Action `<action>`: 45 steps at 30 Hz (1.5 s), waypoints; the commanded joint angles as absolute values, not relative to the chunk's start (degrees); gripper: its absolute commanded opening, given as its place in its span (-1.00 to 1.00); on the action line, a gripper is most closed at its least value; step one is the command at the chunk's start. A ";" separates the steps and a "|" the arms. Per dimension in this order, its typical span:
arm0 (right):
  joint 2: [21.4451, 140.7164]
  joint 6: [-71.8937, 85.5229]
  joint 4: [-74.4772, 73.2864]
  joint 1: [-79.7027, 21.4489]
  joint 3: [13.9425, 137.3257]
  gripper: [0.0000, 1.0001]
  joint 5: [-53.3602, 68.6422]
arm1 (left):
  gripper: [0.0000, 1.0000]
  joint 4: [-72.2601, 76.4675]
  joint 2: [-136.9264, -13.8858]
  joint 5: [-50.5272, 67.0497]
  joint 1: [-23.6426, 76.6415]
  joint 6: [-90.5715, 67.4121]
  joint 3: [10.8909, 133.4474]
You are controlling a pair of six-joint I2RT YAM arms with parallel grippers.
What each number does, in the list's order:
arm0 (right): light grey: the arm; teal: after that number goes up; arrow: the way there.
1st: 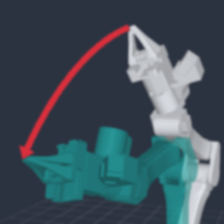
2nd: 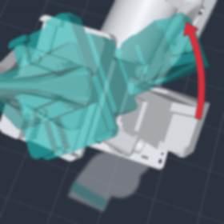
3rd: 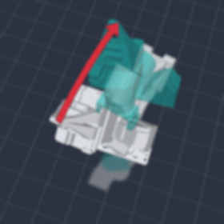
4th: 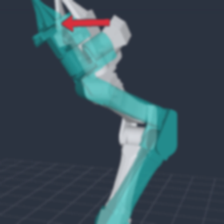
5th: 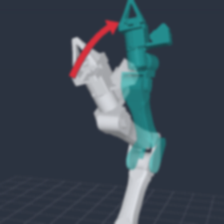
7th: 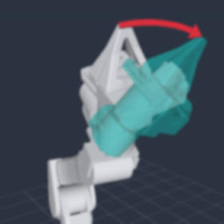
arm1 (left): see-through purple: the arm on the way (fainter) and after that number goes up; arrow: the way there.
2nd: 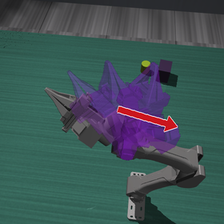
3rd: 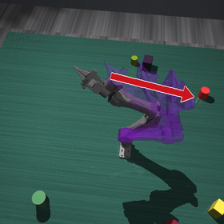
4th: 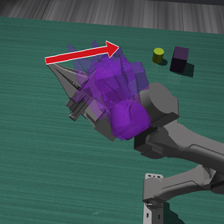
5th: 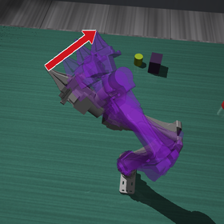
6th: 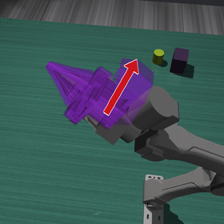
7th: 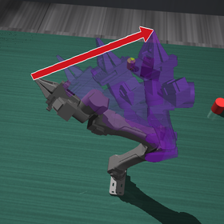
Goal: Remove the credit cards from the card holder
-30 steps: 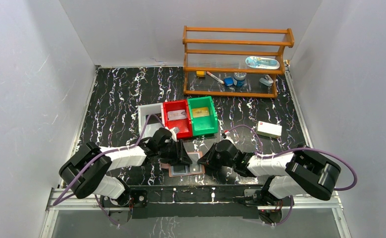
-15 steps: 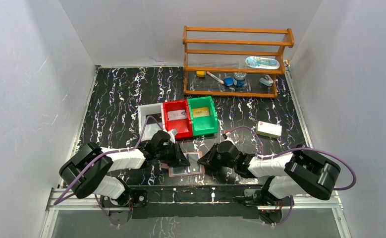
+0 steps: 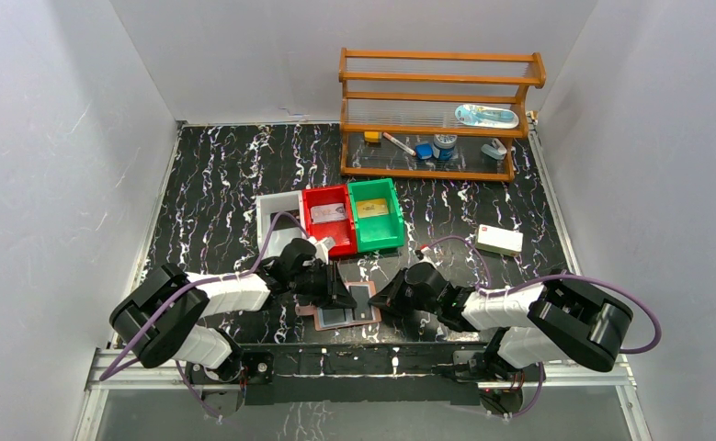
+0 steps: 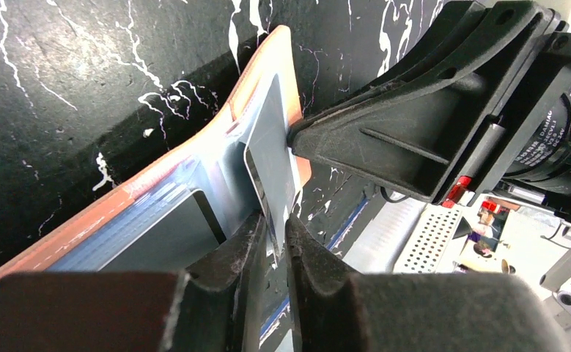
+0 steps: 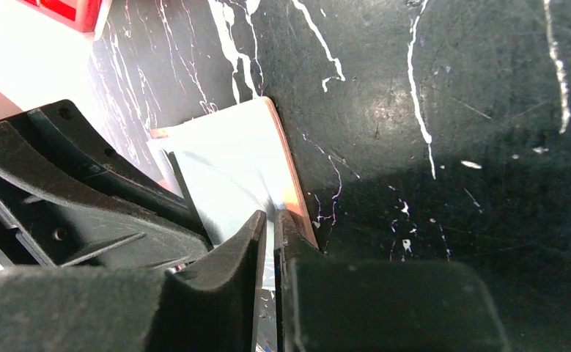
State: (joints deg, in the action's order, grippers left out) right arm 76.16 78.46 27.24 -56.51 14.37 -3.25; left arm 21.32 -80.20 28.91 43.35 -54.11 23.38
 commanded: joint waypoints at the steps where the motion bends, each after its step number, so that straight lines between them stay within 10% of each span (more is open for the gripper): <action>1: 77.44 76.78 16.92 -56.68 11.72 -0.63 -1.67 | -0.74 24.15 -80.88 33.00 43.75 -53.46 25.36; 45: 79.63 73.50 8.08 -56.59 19.16 -0.58 -3.58 | -1.00 -0.22 -74.37 25.93 42.63 -42.60 32.59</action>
